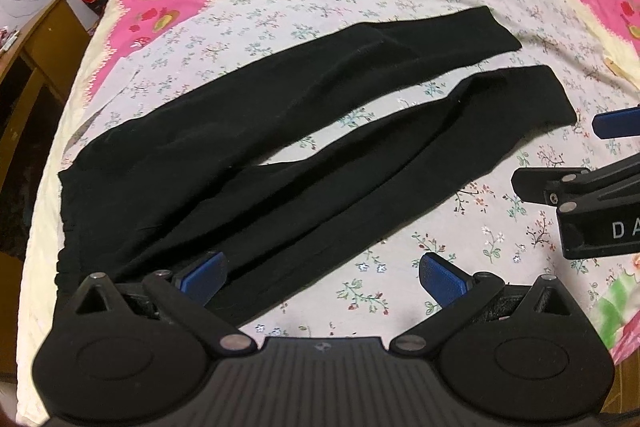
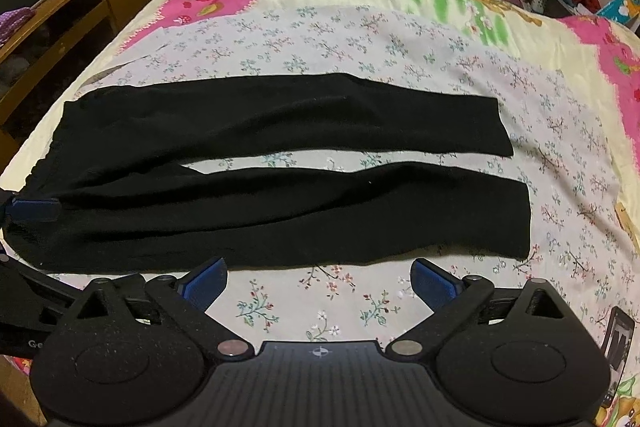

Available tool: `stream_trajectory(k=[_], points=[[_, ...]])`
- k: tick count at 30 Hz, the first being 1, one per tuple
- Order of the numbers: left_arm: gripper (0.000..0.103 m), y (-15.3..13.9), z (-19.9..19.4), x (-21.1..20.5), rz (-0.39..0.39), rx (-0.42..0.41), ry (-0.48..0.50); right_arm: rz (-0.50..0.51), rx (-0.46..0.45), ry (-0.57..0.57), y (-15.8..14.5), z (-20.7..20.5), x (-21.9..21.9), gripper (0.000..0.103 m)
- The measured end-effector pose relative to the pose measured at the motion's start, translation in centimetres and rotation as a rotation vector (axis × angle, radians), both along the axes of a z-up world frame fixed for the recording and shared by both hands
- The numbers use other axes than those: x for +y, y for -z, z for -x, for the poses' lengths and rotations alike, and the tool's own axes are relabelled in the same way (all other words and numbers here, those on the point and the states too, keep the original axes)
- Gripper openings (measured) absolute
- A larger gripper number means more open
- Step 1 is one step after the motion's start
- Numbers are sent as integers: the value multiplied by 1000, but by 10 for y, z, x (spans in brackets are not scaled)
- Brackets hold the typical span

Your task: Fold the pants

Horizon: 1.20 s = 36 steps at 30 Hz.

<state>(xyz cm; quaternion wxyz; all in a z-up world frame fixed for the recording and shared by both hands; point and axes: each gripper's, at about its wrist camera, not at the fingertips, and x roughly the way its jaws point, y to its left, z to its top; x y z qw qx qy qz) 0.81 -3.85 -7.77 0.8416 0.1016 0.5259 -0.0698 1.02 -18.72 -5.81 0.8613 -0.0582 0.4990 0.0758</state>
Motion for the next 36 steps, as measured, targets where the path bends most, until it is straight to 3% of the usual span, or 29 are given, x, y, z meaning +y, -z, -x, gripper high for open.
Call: stream_trajectory(k=[10,20,26,33,36], points=[[103,34,-23,-41,6,47,47,15,36,57,28,-19,-46,83],[103,72,-52,-96,12,24,89,112,9,208,62,-63,-142,80],[103,93,-61,-126,36,29,107,140,-2,222,84,-85,-189,77],[103,102,-63,-155,35,-9,125,75,6,177,103,-105,-215,74],[103,105,-63,-162,44,-3,121,9,50,150,110,-110,-220,66]])
